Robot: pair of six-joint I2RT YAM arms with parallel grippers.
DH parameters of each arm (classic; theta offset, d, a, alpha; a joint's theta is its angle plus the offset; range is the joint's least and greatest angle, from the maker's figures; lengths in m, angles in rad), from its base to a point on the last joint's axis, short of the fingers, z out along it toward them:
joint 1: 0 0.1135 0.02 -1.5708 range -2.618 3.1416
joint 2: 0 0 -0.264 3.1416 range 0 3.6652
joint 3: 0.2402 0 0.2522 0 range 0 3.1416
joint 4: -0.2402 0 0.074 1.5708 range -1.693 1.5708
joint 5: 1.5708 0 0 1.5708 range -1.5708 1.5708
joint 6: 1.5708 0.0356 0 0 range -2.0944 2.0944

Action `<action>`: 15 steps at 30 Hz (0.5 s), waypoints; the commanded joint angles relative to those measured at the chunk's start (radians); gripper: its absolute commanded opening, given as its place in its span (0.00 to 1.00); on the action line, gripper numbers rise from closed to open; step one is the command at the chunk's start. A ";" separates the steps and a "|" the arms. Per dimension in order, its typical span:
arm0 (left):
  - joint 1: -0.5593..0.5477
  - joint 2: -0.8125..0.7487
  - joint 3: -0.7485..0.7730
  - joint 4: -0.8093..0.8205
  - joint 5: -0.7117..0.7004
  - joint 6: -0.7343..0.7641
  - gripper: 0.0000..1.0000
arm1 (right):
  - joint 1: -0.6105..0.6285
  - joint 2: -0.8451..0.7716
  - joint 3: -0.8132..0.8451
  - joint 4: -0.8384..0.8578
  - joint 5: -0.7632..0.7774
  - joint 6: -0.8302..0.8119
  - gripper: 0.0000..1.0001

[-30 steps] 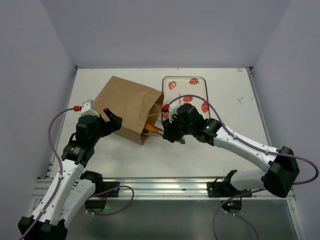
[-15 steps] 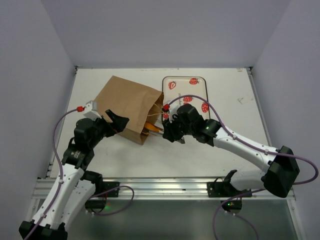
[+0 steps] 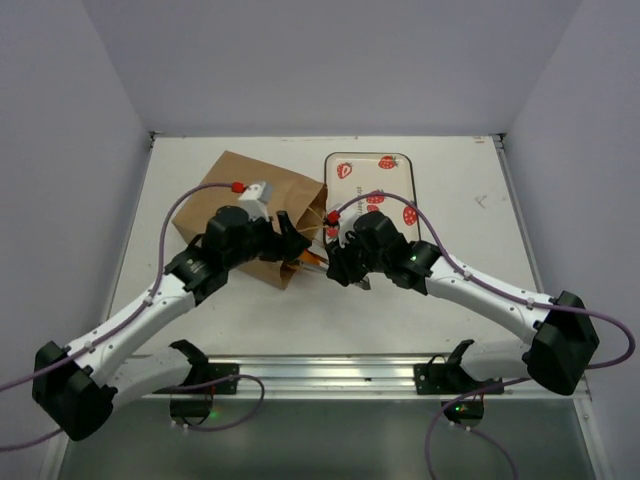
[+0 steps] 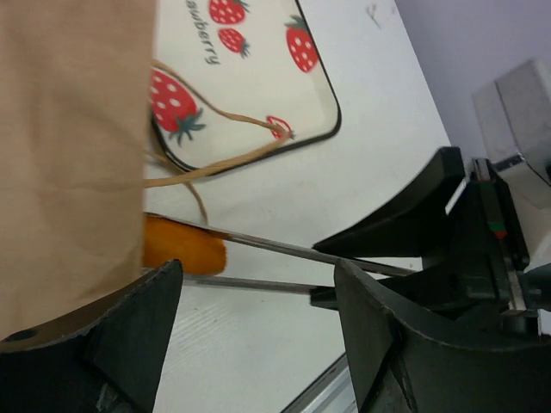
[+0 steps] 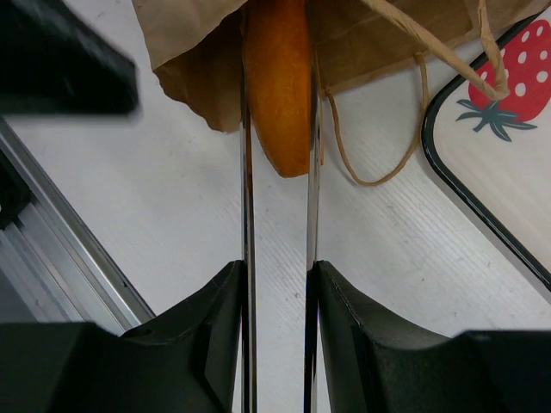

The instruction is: Take the fake bread out of the paper bag

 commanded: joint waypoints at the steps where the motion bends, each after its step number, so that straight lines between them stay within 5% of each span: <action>1: -0.149 0.114 0.152 -0.013 -0.154 0.106 0.76 | -0.005 -0.014 0.004 0.047 0.044 0.013 0.31; 5: -0.206 0.244 0.246 -0.163 -0.404 0.167 0.80 | -0.005 -0.022 0.004 0.047 0.039 0.015 0.31; 15: -0.207 0.296 0.326 -0.272 -0.607 0.118 0.84 | -0.006 -0.030 0.001 0.047 0.032 0.004 0.31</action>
